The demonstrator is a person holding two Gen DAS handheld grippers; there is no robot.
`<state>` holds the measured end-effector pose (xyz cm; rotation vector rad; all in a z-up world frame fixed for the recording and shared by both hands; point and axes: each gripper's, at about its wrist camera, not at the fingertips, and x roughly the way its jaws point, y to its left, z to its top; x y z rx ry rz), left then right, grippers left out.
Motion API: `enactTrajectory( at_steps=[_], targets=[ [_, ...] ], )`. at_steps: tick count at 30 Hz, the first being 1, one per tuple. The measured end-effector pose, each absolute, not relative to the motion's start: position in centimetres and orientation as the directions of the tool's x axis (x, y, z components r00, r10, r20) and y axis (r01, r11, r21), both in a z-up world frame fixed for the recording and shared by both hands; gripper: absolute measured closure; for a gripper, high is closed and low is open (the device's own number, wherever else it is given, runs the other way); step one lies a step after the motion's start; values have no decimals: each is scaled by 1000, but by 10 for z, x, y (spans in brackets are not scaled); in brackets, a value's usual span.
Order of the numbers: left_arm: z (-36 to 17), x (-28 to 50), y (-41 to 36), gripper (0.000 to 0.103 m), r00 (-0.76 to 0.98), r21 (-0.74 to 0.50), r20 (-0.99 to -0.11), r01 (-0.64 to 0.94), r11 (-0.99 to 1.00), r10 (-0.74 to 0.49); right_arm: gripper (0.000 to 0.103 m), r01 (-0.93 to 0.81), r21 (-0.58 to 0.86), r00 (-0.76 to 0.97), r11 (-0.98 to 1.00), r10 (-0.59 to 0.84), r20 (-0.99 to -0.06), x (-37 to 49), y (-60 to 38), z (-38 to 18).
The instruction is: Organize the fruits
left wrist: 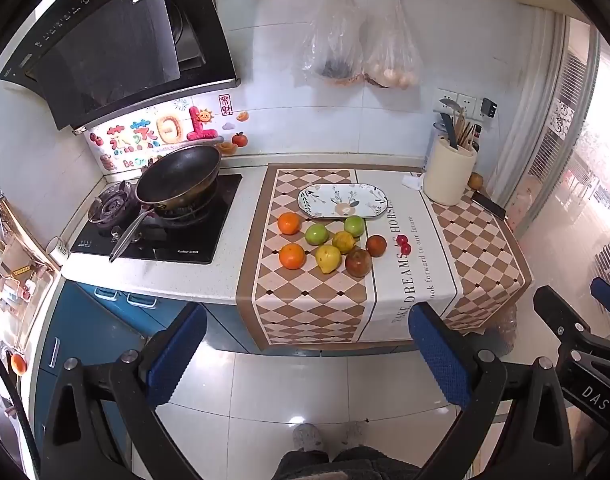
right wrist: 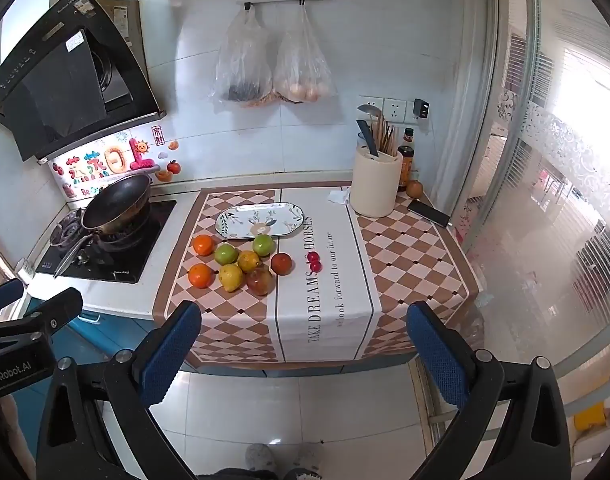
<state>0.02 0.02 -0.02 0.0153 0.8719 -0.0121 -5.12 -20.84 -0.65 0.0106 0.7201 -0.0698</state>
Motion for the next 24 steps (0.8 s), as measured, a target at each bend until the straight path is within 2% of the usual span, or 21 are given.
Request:
enactTrajectory(
  at_steps=[24],
  targets=[
    [0,1,0,0,657,17,-753,16,1000,2,0,63,4,760,998,-45,-649,-55,-205,3]
  ],
)
